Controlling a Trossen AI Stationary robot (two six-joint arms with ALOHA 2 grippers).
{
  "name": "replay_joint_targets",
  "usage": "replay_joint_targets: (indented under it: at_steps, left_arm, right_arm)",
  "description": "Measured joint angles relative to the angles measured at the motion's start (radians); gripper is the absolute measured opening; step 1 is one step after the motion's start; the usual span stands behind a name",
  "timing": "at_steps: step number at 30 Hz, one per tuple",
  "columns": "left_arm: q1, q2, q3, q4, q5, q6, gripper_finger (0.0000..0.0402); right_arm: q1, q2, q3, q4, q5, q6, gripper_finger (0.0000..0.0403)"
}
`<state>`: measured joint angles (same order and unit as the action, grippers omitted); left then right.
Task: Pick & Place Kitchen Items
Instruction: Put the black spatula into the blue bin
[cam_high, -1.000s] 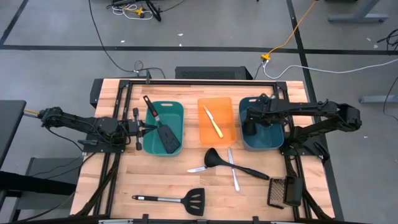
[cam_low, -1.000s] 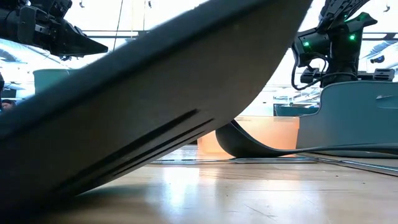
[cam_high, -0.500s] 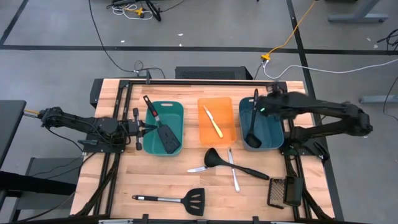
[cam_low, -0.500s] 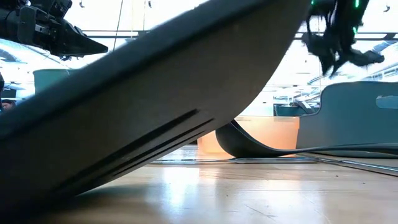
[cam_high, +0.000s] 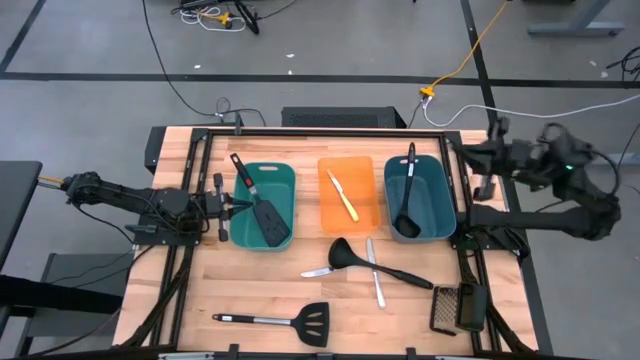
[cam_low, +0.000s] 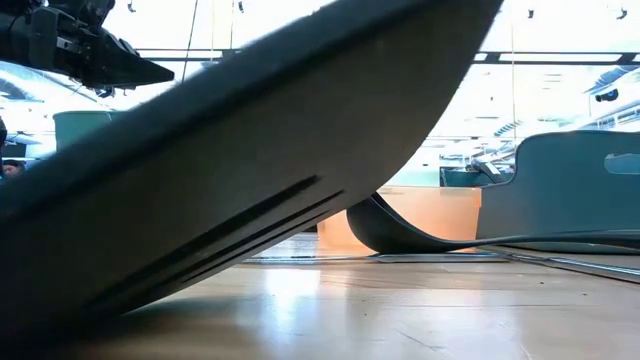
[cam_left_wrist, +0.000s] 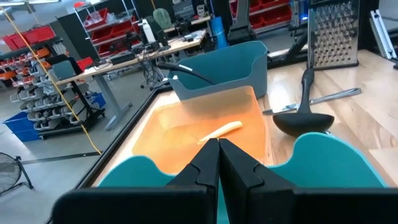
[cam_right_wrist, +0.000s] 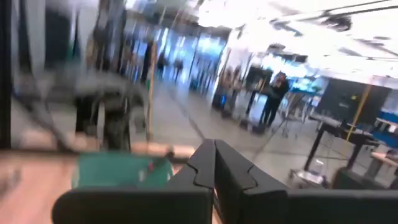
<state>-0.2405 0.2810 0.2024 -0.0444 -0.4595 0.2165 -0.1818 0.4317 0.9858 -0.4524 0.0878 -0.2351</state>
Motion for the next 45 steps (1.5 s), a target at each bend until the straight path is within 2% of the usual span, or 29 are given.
replay_joint_targets:
  at_steps: [4,9,14,22,25,30,34,45]
  left_arm:
    - [0.0,0.0,0.0,0.004,0.008,-0.009,0.0016]
    - [0.0,0.0,0.0,0.013,0.011,-0.022,0.0016]
    - [0.0,0.0,0.0,0.016,0.011,-0.021,0.0016]
    - [0.0,-0.001,0.0,0.02,0.011,-0.021,0.0016]
    - [0.0,-0.001,0.0,0.018,0.012,-0.019,0.0016]
    - [0.0,-0.001,0.0,0.017,0.013,-0.019,0.0016]
    - [0.0,-0.001,0.0,0.018,0.035,-0.022,0.0016]
    - [0.0,-0.001,0.0,0.016,0.035,-0.044,0.0016]
  right_arm:
    - [0.0,-0.149,-0.163,0.061,0.021,0.143,0.0004]
    - [0.0,-0.228,-0.362,0.263,-0.136,0.236,0.0003]
    - [0.0,-0.264,-0.51,0.3,-0.071,0.245,0.0004]
    - [0.0,-0.427,-0.541,0.204,-0.028,0.235,0.0004]
    - [0.0,-0.431,-0.543,0.164,-0.034,0.236,0.0004]
    - [0.0,-0.423,-0.577,0.191,-0.053,0.21,0.0005]
    - [0.0,-0.431,-0.642,0.245,-0.116,0.242,0.0004]
    - [0.0,-0.432,-0.785,0.348,-0.107,0.272,0.0003]
